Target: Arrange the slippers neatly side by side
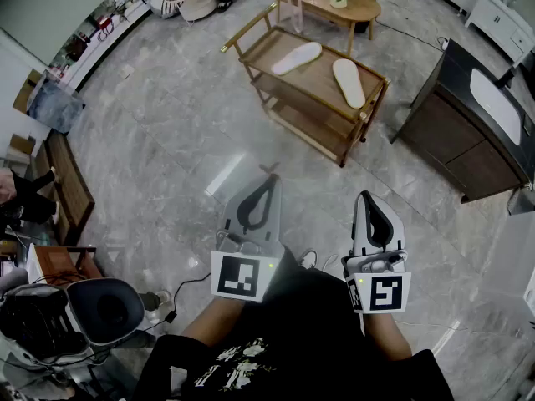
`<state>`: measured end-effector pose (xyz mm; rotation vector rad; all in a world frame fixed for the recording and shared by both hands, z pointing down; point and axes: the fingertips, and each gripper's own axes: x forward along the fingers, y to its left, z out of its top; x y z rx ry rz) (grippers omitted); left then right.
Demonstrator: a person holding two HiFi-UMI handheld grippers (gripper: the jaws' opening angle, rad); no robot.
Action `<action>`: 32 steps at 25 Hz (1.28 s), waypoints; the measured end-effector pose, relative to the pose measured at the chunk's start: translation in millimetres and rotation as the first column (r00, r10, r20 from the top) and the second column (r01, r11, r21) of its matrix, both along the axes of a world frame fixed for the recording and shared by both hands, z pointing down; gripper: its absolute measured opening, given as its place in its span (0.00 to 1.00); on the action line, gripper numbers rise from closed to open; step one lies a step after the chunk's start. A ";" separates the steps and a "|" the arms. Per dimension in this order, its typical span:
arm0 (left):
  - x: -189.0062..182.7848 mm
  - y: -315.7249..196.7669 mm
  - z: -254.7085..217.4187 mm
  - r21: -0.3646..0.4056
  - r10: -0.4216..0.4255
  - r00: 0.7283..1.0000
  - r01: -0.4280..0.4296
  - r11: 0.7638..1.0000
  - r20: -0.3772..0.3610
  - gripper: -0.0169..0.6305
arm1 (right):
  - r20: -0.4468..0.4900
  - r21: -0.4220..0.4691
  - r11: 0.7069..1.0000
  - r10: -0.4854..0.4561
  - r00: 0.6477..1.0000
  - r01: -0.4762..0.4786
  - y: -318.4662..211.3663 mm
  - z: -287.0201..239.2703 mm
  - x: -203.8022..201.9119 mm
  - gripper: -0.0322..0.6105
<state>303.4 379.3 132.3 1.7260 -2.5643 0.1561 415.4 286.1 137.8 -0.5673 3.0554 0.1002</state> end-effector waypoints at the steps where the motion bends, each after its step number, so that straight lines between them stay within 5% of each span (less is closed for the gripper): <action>1: -0.1 -1.6 -0.4 0.002 0.000 1.000 0.000 1.000 0.004 0.00 | -0.001 0.003 1.000 -0.004 1.000 0.004 -1.2 0.1 -0.5 0.04; 21: -15.8 -2.6 14.0 -0.004 -0.068 0.998 0.068 0.998 -0.014 0.00 | 0.012 0.015 0.997 -0.079 0.997 0.079 -7.1 6.1 -25.8 0.04; 32: -24.6 20.4 31.3 -0.083 -0.144 0.989 0.141 0.986 -0.030 0.00 | 0.013 -0.117 0.980 -0.158 0.987 0.159 -3.1 29.2 -45.5 0.04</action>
